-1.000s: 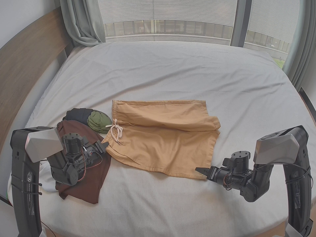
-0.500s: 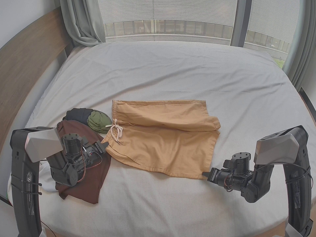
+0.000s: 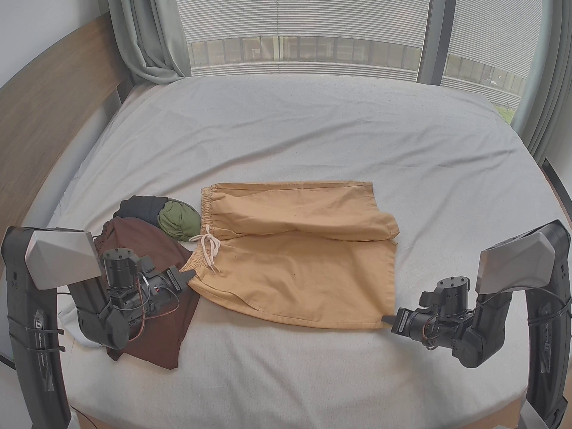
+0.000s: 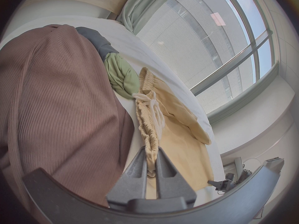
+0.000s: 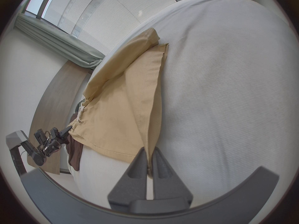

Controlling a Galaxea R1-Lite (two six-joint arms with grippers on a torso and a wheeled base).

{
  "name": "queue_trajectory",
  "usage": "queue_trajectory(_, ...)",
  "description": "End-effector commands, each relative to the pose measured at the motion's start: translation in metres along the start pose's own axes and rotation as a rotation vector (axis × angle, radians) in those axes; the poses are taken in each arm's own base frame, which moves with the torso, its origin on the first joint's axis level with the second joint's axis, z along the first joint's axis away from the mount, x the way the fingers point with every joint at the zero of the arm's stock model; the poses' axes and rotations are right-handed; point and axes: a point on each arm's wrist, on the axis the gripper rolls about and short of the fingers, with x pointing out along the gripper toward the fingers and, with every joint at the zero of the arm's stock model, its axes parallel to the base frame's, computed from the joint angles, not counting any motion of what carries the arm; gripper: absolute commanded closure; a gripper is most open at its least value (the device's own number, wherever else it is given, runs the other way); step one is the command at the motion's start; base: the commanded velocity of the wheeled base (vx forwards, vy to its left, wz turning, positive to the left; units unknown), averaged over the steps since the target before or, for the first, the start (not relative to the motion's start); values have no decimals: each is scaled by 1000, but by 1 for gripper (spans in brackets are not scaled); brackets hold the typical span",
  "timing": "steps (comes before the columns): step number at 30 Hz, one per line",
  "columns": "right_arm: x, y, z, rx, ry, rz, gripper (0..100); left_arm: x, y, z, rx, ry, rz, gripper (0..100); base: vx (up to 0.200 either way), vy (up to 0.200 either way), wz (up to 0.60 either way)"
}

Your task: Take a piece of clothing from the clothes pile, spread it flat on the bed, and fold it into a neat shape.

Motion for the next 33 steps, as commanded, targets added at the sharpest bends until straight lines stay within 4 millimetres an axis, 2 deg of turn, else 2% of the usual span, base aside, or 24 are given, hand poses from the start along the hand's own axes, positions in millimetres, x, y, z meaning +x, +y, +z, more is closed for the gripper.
queue_trajectory(1, -16, -3, -1, -3, 10, -25, 100, -15, -7, -4, 10, 23, -3, 100, 0, 0, 0)
queue_trajectory(15, -33, -4, -16, -8, 39, -30, 100, -50, -11, -35, 29, 90, -13, 100, 0, 0, 0)
queue_trajectory(33, -63, -9, -35, -93, 100, -66, 100, -75, -1, -60, 152, 216, 52, 100, 0, 0, 0)
